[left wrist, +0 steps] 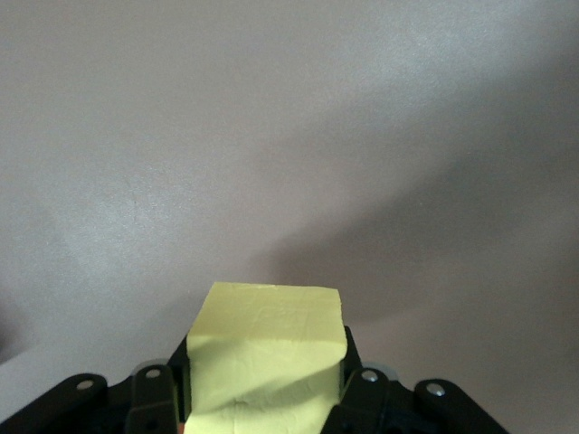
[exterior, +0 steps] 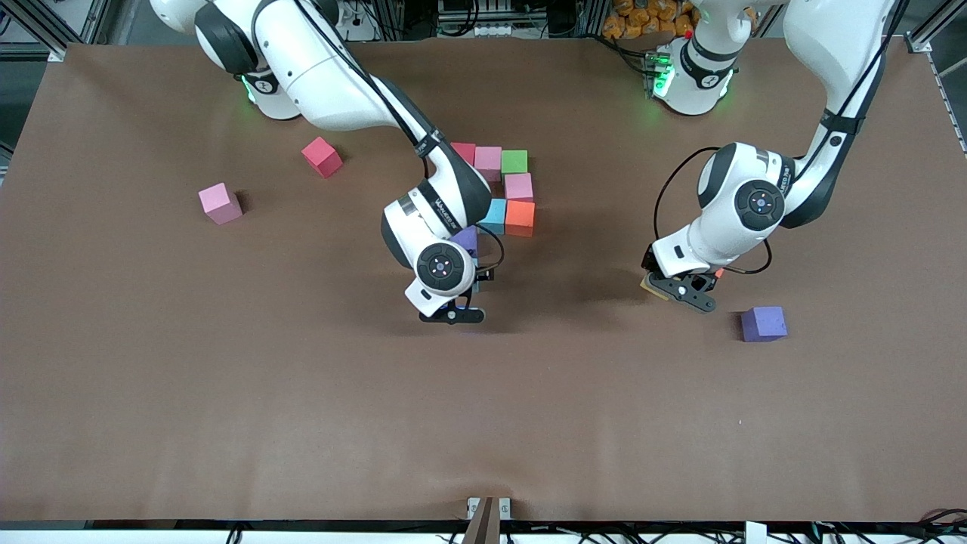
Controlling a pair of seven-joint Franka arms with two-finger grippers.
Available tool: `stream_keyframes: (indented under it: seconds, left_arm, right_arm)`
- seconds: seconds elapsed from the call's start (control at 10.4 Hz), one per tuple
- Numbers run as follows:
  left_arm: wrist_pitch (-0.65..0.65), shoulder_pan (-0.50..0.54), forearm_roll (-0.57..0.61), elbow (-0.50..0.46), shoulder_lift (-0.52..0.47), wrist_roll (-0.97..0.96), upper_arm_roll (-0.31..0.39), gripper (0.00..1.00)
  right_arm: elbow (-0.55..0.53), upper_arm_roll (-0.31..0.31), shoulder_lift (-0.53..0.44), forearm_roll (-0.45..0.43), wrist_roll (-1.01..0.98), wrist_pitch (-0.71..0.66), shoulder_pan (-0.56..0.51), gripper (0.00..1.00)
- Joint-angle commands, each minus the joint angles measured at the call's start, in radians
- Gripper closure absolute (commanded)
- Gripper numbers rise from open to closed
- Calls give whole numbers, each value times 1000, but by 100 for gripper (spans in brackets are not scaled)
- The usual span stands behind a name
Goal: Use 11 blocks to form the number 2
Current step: 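Open the right gripper to release the cyan block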
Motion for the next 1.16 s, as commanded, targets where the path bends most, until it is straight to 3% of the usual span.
stream_keyframes:
  seconds: [0.0,1.06]
  left_arm:
    - [-18,4,-22,17,4,0,-3,41]
    - [-18,4,-22,18,4,3,-3,41]
  right_arm:
    - [-144,14,-14,13,6,47,35,0]
    - [-138,15,-30,14,6,50,35,0]
